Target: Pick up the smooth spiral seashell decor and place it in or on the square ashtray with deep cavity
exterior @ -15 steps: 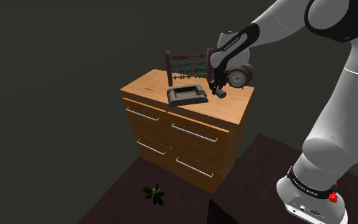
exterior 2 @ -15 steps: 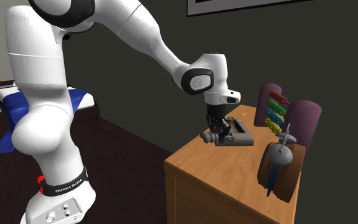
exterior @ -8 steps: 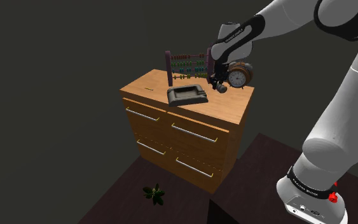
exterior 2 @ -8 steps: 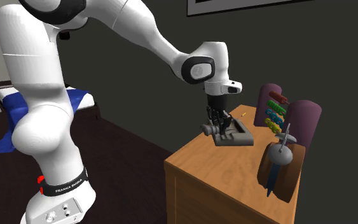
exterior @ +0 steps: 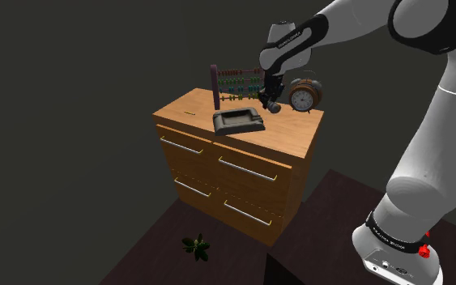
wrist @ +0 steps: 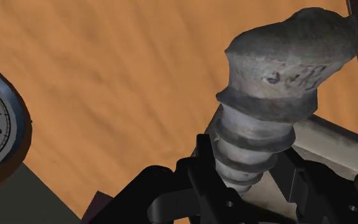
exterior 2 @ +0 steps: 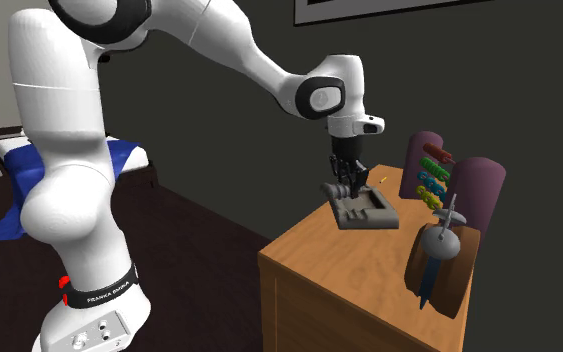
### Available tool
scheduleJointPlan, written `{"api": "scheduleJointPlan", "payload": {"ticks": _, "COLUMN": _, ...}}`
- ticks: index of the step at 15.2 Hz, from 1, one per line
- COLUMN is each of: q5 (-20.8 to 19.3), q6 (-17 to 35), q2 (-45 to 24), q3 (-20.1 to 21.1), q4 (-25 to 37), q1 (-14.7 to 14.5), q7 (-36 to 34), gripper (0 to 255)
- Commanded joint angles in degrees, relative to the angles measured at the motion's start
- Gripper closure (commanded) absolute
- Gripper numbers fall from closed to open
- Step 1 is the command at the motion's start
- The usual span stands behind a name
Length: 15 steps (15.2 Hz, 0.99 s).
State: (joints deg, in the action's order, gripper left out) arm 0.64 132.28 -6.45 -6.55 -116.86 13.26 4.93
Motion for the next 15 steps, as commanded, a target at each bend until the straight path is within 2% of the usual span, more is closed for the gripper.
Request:
{"api": "scheduleJointPlan", "payload": {"ticks": 1, "q5": 0.1, "q6": -1.2, "q2": -3.4, "q3": 0.7, "q4": 4.6, "q1": -0.8, "q7": -1.5, "gripper": 255}}
{"api": "scheduleJointPlan", "payload": {"ticks": 7, "q5": -0.2, "q6": -5.7, "q2": -14.3, "q3": 2.3, "q4": 19.9, "q1": -3.3, "q7": -6.1, "gripper": 255}}
{"api": "scheduleJointPlan", "payload": {"ticks": 11, "q5": -0.4, "q6": -10.1, "q2": -22.7, "q3": 3.0, "q4": 32.7, "q1": -4.9, "q7": -8.7, "gripper": 255}}
{"api": "scheduleJointPlan", "payload": {"ticks": 15, "q5": -0.3, "q6": -7.5, "q2": -23.7, "q3": 3.0, "q4": 31.0, "q1": -5.0, "q7": -8.7, "gripper": 255}}
